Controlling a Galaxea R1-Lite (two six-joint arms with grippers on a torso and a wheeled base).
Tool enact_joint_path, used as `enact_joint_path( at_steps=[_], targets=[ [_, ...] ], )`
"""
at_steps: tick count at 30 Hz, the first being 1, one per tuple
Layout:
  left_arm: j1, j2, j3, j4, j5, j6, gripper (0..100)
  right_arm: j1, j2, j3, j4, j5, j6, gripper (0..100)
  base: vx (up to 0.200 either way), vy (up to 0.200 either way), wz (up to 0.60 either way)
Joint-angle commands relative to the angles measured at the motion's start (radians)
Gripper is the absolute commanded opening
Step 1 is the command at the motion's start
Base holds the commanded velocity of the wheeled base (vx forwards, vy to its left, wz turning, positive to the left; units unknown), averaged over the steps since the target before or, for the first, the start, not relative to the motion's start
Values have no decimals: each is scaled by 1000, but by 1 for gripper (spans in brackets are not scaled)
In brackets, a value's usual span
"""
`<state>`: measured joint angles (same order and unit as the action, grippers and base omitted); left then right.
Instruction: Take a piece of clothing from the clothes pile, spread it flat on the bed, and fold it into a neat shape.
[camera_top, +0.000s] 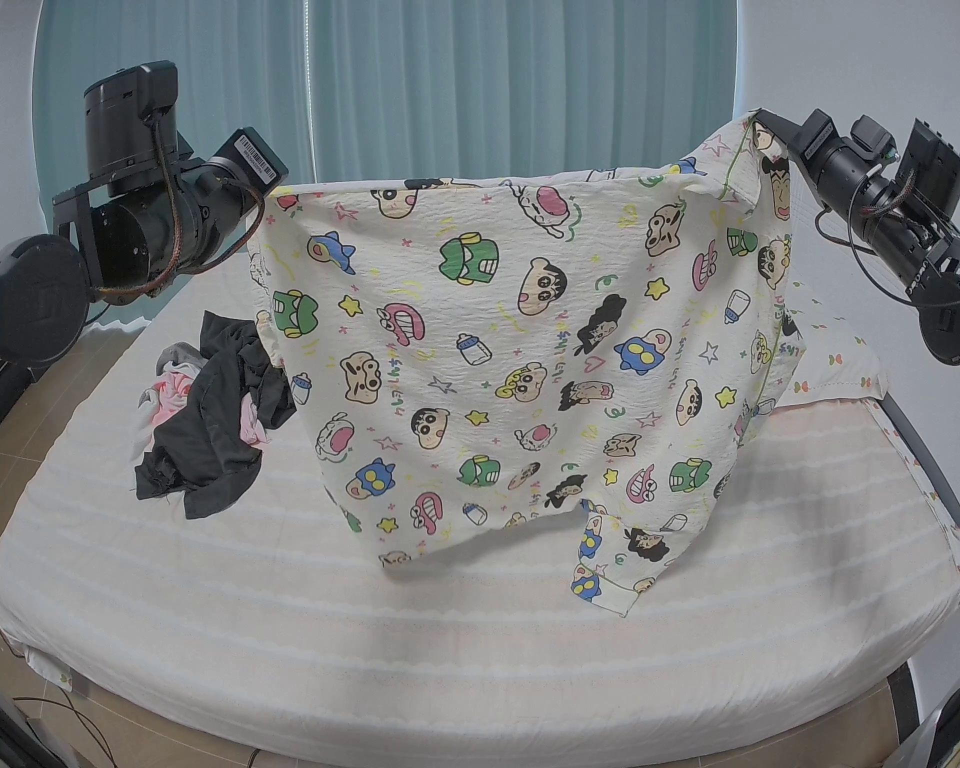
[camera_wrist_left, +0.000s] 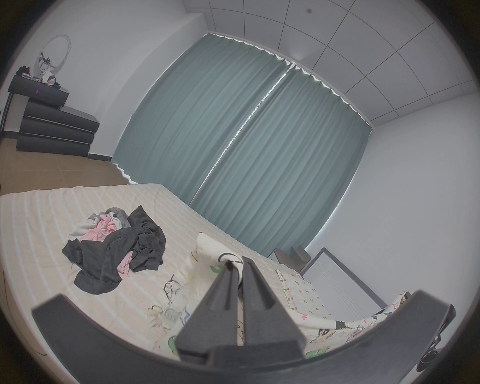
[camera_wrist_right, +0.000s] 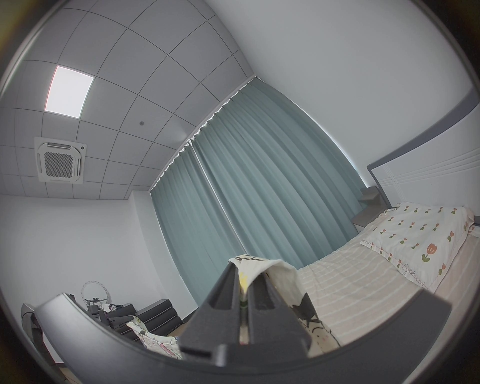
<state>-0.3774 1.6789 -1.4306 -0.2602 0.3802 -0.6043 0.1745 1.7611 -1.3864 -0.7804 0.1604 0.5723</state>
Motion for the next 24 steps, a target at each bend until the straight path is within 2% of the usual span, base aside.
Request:
enact_joint_path(
  at_steps=[1, 7, 16, 18, 24],
  targets=[
    [-1, 5, 1, -1, 0, 0, 0, -3, 8, -8, 0, 1, 0, 0, 200, 0, 0],
    [-1, 45, -19, -8, 0, 1, 0, -16, 55, -72, -8, -1, -2, 0, 200, 0, 0],
    [8, 151, -177, -11, 6, 4, 0, -24, 146, -237, -11, -7, -2, 0, 0, 0, 0],
    [14, 202, -243, -30, 17, 4, 0, -32, 163, -270, -13, -5, -2, 0, 0, 0, 0],
    [45, 306, -317, -77, 68, 6, 0, -58, 221, -330, -17, -7, -2, 0, 0, 0, 0]
  ],
)
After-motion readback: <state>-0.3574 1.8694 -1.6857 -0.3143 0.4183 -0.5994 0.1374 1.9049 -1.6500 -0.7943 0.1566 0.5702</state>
